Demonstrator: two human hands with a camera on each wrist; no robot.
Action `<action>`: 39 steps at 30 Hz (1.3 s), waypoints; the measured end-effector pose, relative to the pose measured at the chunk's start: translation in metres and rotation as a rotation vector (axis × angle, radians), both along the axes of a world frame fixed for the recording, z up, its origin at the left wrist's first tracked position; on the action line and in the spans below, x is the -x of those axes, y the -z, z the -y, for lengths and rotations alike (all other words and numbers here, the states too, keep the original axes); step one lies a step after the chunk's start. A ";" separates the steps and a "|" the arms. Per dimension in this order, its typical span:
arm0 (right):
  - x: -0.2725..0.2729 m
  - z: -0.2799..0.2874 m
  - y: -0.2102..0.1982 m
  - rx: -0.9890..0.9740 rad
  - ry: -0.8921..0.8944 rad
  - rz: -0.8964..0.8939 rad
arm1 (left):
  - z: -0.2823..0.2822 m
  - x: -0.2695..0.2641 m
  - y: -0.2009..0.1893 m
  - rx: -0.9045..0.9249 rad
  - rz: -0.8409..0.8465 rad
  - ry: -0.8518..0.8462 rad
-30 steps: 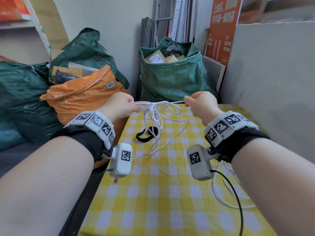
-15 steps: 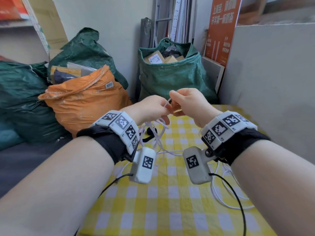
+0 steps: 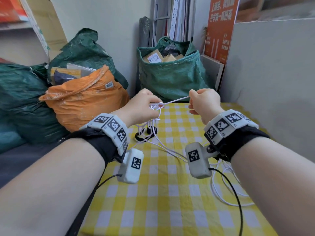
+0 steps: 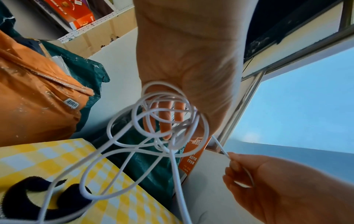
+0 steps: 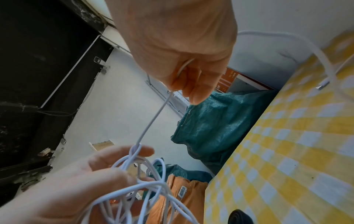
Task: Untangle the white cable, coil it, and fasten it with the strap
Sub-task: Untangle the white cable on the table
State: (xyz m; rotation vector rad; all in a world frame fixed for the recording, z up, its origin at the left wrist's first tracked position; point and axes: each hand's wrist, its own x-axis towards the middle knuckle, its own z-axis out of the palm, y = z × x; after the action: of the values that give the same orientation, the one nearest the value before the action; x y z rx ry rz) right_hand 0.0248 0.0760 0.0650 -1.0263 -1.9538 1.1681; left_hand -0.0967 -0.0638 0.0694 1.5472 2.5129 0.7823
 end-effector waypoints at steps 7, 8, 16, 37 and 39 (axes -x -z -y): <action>-0.008 0.003 -0.007 -0.015 -0.129 0.278 | 0.001 -0.002 0.001 -0.072 -0.027 -0.041; -0.008 0.007 -0.009 -0.043 -0.177 0.337 | 0.000 -0.002 0.001 -0.062 -0.032 -0.040; -0.004 0.029 -0.015 -0.262 -0.396 0.443 | -0.008 -0.007 -0.001 -0.084 -0.088 -0.021; -0.008 0.024 -0.014 -0.132 -0.275 0.235 | -0.003 0.000 -0.012 -0.078 -0.208 -0.061; -0.009 0.023 -0.016 -0.123 -0.273 0.249 | -0.002 0.005 -0.012 -0.124 -0.146 -0.051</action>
State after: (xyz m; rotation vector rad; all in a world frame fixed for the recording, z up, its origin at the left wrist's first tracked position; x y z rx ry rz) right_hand 0.0337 0.0528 0.0814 -0.8955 -2.3906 1.0860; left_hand -0.1017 -0.0623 0.0811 1.6411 2.6627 0.8777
